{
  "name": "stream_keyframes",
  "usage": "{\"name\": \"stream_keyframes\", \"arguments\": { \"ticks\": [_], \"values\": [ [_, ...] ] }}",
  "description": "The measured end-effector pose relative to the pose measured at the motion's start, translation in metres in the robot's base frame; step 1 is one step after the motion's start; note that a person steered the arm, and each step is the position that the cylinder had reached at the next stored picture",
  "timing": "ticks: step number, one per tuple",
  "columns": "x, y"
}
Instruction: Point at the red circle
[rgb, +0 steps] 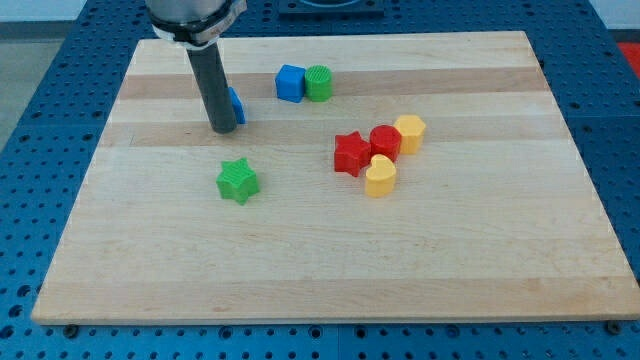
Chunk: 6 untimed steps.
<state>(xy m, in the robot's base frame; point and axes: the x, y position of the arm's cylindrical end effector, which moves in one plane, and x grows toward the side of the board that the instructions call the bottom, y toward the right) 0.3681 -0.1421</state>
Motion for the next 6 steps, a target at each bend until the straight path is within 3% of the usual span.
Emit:
{"name": "stream_keyframes", "arguments": {
  "ticks": [3, 6],
  "values": [
    [-0.019, -0.035],
    [-0.034, -0.016]
  ]
}}
